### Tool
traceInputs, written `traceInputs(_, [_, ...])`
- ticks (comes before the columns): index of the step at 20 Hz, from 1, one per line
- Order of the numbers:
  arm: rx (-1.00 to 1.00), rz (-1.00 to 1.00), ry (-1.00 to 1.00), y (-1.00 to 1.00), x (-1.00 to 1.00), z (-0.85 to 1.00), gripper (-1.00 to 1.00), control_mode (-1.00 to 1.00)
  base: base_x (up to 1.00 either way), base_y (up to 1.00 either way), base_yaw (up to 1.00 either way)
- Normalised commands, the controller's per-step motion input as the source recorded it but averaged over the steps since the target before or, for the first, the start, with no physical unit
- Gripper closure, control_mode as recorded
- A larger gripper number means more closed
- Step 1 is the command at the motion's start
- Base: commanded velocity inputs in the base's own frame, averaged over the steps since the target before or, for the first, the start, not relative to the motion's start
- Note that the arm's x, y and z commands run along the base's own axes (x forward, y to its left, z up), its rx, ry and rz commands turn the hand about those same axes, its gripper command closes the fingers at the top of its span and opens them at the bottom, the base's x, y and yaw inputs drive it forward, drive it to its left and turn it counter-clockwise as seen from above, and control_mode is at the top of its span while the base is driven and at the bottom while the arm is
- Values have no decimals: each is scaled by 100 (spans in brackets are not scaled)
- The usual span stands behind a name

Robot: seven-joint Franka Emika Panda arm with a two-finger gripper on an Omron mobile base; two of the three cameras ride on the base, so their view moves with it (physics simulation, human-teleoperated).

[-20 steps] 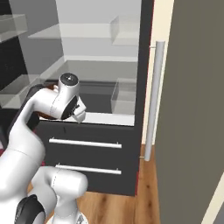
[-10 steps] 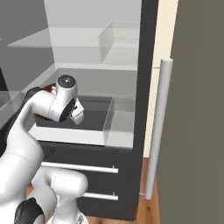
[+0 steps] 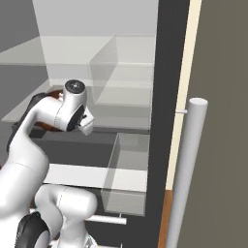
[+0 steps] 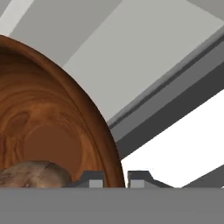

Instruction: Move the mug from next to the sink to the open cabinet. Then, move the bowl with the potato to the fridge to clear the area for faucet cleaning.

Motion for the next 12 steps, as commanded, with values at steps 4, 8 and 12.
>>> traceInputs(4, [8,-32,0,4,26,2,100,-100,0,0,0])
traceInputs(8, [14,-36,1,0,3,16,100,-100,0,0,0])
traceInputs(12, [17,-30,5,0,3,3,100,-100,0,0,0])
